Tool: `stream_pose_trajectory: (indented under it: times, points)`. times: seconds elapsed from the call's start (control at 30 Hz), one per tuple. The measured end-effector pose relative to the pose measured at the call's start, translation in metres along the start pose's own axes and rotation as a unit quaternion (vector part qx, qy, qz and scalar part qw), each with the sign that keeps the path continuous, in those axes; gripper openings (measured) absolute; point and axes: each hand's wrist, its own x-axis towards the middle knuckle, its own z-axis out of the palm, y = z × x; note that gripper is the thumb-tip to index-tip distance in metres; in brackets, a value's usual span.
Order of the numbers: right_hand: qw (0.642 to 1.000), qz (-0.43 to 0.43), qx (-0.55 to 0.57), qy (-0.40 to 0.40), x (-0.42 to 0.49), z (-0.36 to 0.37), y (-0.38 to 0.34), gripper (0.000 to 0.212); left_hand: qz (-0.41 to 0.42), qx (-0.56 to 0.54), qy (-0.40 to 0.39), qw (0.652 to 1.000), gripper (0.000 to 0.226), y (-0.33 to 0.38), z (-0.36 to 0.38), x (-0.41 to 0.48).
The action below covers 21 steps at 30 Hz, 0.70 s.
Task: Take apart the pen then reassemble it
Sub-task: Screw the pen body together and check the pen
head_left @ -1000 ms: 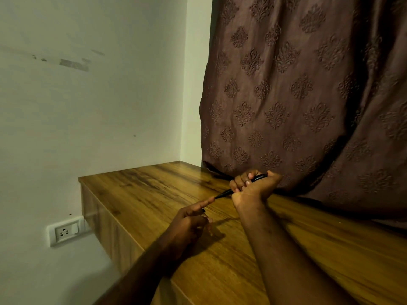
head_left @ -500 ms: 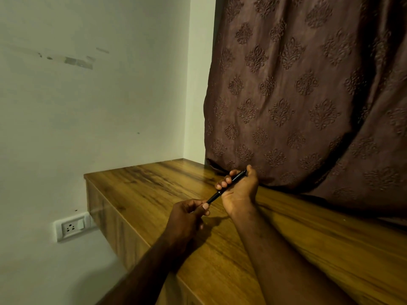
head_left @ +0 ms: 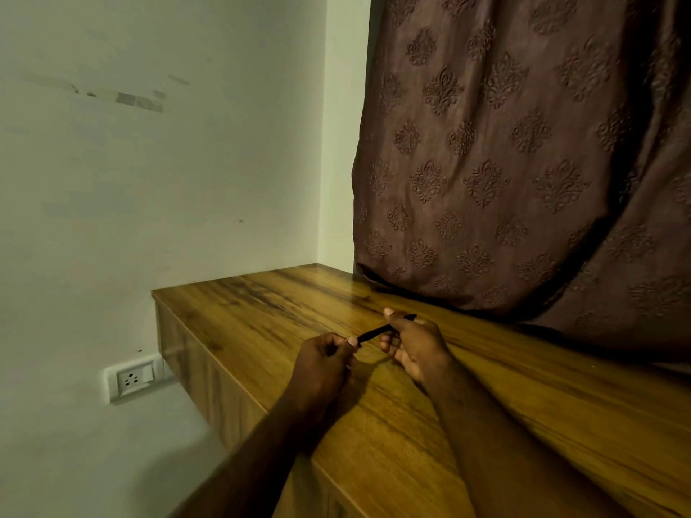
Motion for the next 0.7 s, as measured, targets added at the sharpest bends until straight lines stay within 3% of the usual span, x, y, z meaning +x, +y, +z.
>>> stream_pose_trajectory:
  times: [0.17, 0.27, 0.37, 0.47, 0.57, 0.63, 0.7]
  points:
    - [1.0, -0.005, -0.018, -0.001, 0.0, -0.003, 0.007, 0.049, 0.004, 0.029, 0.048, 0.998, 0.018, -0.003, -0.004, 0.006]
    - [0.999, -0.002, -0.05, -0.012, -0.002, -0.001, 0.008, 0.051, -0.025, 0.009, 0.013, 1.0, 0.01, 0.0, -0.009, 0.008]
    - [0.988, -0.036, -0.146, -0.046, -0.004, -0.003, 0.012, 0.048, 0.008, 0.119, 0.01, 0.993, 0.015, -0.006, -0.029, 0.022]
    - [0.941, -0.108, -0.311, -0.084, -0.002, -0.009, 0.016, 0.028, 0.041, 0.276, 0.022, 0.96, 0.015, -0.008, -0.051, 0.035]
    - [0.878, -0.163, -0.441, -0.089, 0.004, -0.014, 0.018, 0.012, 0.056, 0.335, 0.033, 0.94, 0.008, -0.012, -0.055, 0.04]
    - [0.83, -0.188, -0.518, -0.082, 0.008, -0.016, 0.022, 0.008, 0.064, 0.378, 0.041, 0.923, 0.01, -0.015, -0.051, 0.039]
    - [0.811, -0.195, -0.545, -0.082, 0.011, -0.017, 0.023, 0.014, 0.078, 0.443, 0.04, 0.892, 0.014, -0.015, -0.049, 0.037]
